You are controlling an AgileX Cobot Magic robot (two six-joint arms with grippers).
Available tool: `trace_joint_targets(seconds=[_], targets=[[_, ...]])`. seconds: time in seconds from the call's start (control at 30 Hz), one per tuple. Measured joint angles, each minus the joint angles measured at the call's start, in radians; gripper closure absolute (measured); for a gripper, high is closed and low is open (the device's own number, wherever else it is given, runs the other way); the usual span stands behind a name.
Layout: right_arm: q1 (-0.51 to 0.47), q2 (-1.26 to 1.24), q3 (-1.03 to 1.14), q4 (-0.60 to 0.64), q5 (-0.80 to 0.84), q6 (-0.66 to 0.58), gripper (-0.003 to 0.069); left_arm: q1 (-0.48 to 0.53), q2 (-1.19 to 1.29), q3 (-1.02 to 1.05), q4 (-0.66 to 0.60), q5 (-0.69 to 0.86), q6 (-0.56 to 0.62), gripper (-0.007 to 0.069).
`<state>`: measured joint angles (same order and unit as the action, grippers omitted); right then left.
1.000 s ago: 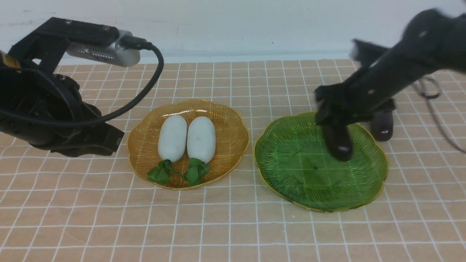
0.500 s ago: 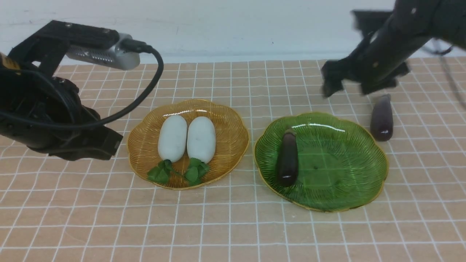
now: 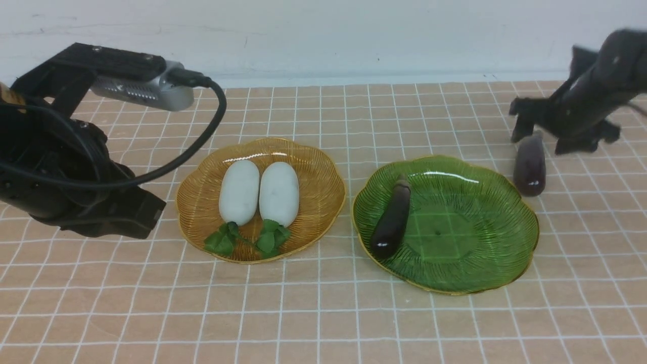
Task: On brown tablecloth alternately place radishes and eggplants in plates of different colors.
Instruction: 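Put the eggplants into the green plate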
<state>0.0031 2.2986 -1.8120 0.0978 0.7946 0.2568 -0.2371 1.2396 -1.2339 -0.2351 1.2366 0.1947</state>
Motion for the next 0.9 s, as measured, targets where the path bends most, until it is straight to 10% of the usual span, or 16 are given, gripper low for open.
trace_joint_targets(seconds=[0.1,0.43,0.73,0.9], targets=[[0.0,0.003,-0.003,0.0,0.022,-0.008,0.0284,0.0,0.0,0.0,0.0,0.002,0.0,0.0628],[0.051,-0.285,-0.096,0.116,0.422,-0.181,0.0271,0.0,-0.01,0.0,-0.003,0.008,-0.001,0.0628],[0.25,-0.221,0.071,0.105,0.444,-0.167,0.0266,0.0,-0.01,0.0,-0.005,0.008,0.017,0.0628],[0.281,-0.24,0.071,0.091,0.441,-0.147,0.0109,0.0,-0.01,0.0,-0.005,0.008,0.033,0.0628]])
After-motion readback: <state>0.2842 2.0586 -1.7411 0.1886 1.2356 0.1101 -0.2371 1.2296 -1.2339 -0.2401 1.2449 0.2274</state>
